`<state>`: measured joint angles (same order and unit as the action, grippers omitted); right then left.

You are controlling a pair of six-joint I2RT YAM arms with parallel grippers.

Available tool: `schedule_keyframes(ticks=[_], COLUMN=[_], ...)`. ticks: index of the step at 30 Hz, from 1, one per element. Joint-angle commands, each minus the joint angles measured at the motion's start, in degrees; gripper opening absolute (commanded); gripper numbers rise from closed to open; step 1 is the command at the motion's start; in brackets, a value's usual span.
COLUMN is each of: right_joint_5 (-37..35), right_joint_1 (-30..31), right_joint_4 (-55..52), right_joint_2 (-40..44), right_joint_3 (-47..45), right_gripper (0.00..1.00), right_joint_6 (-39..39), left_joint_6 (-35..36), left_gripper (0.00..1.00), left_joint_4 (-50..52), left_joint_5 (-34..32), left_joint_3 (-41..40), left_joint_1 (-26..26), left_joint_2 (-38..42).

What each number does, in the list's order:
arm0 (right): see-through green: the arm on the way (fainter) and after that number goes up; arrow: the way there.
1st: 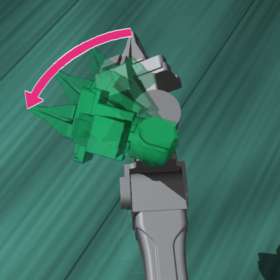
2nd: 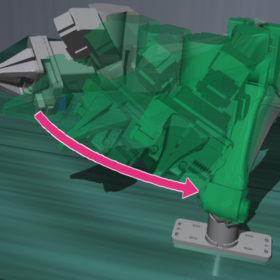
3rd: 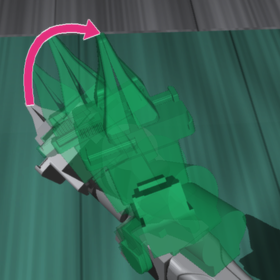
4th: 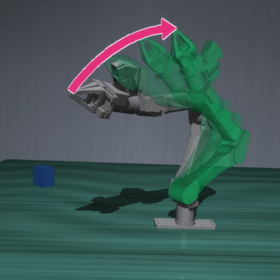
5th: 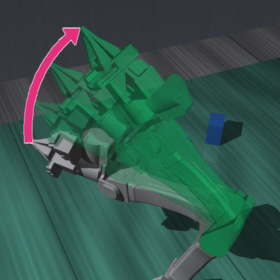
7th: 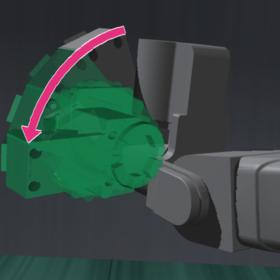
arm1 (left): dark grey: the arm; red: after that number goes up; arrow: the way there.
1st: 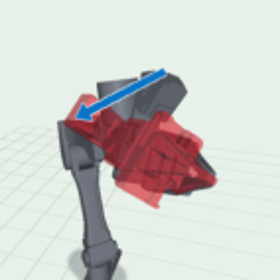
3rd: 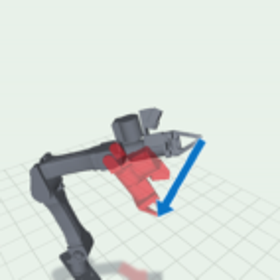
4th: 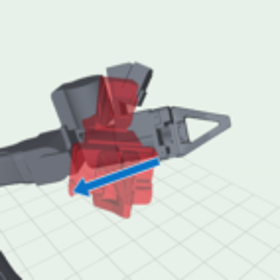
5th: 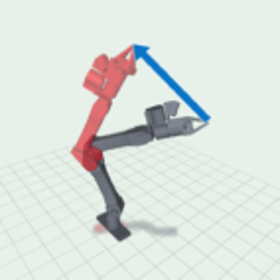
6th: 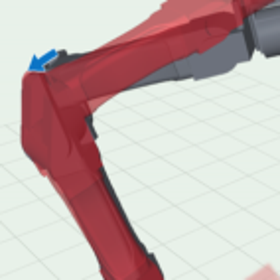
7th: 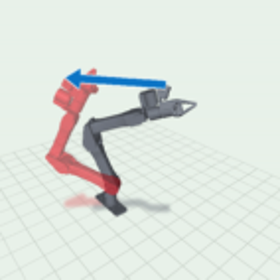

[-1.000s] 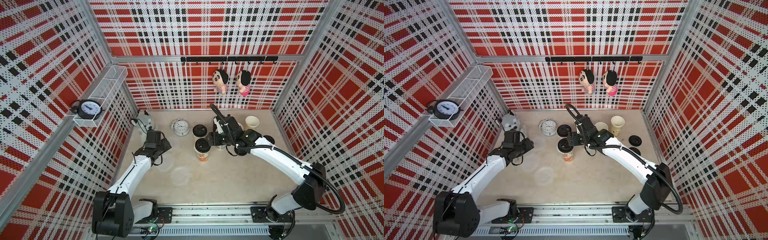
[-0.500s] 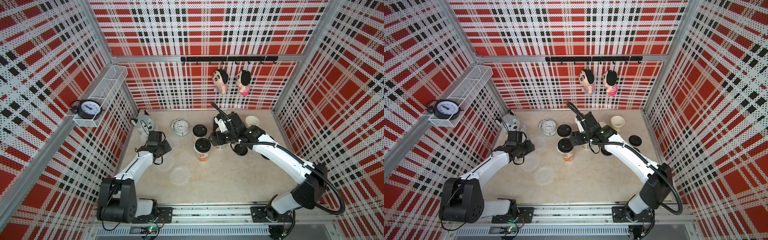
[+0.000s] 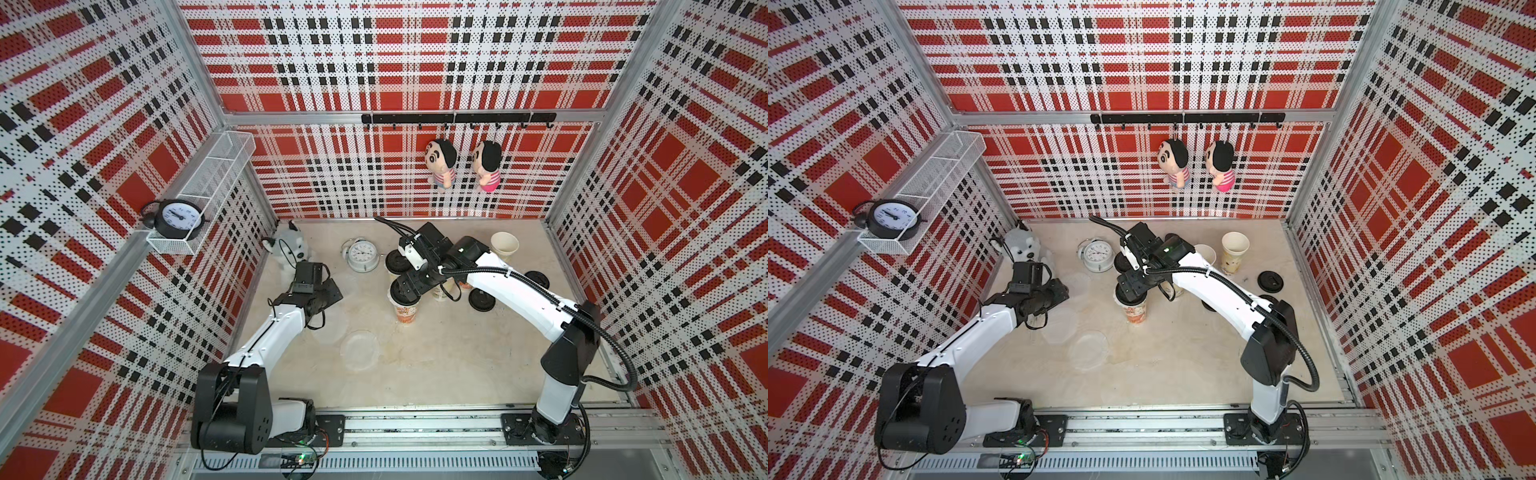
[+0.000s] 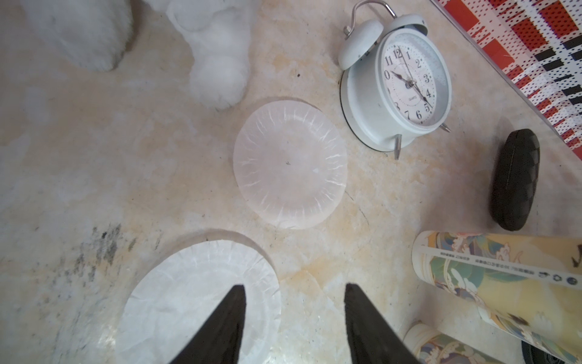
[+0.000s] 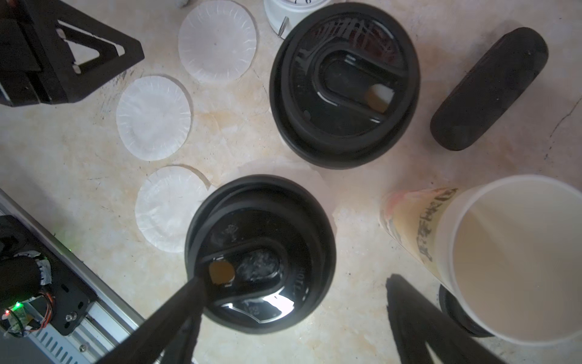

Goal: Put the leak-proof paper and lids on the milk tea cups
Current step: Secure the cup lid on the cup.

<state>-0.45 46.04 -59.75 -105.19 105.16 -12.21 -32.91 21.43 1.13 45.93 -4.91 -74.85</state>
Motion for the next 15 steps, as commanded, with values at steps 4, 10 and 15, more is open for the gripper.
schedule_keyframes(ticks=[4,10,15], right_joint_5=[-0.54,-0.93,-1.04], right_joint_1=[1.39,1.97,2.1], right_joint_4=[-2.72,-2.93,-3.42], right_joint_2=[-2.52,-3.22,-3.89], right_joint_3=[3.39,5.17,5.75], right_gripper=[0.91,0.9,0.88], right_joint_6=[1.59,0.88,0.61], left_joint_6=[0.73,0.74,0.98], left_gripper=[0.55,0.55,0.54], left_joint_4=[-0.88,-0.94,-1.04], left_joint_5=[0.26,0.48,0.45], left_joint_3=[-0.52,-0.45,-0.5], left_joint_1=[-0.28,-0.33,-0.3], left_joint_2=[1.17,1.15,0.86])
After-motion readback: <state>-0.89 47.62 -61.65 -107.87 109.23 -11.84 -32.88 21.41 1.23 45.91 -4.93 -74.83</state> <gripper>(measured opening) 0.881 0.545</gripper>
